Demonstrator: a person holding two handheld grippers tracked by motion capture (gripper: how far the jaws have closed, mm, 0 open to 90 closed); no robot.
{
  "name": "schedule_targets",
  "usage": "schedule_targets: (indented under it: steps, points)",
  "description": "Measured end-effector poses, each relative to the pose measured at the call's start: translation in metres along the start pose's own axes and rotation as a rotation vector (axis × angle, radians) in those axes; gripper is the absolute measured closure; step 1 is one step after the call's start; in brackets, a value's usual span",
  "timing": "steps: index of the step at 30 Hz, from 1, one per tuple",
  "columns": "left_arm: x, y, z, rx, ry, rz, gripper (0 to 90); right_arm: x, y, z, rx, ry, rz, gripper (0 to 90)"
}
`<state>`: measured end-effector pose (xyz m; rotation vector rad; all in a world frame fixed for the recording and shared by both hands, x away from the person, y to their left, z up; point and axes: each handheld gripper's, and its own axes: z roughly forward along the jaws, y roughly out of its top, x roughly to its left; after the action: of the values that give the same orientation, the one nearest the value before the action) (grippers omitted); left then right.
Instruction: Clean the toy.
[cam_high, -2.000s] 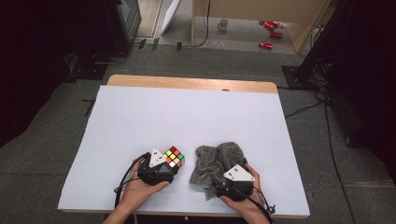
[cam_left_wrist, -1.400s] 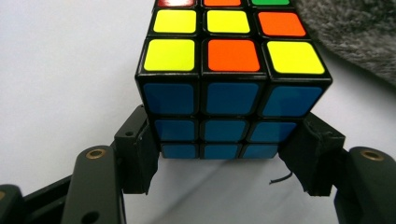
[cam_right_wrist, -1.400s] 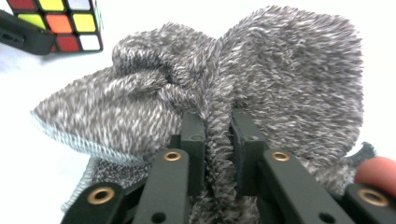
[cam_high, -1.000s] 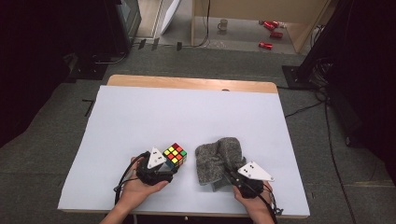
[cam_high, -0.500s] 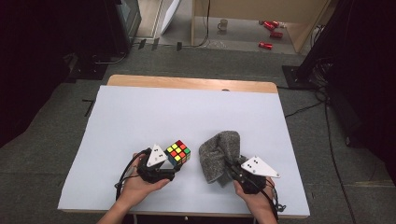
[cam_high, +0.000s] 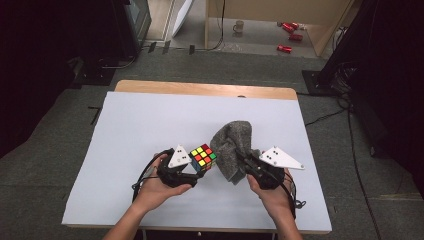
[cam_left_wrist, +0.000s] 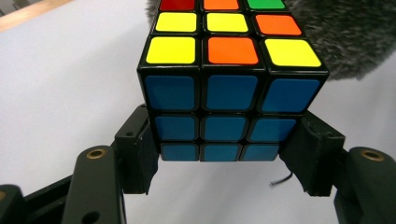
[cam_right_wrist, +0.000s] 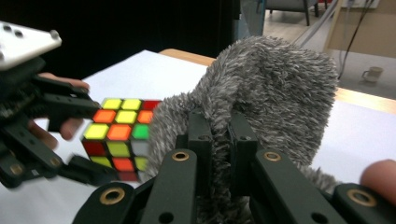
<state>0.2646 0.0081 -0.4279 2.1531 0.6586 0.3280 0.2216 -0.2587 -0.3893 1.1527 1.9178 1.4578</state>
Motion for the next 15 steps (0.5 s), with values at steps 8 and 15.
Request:
schedule_targets:
  steps: [8,15]
  points:
    - [-0.009,-0.004,0.007,0.004,-0.047,0.029,34.9,0.013,-0.002,0.01,0.026,0.042,-0.017,83.7]
    - [-0.006,-0.013,0.011,-0.004,-0.074,-0.032,34.9,0.031,-0.012,0.021,0.052,0.109,-0.019,83.1]
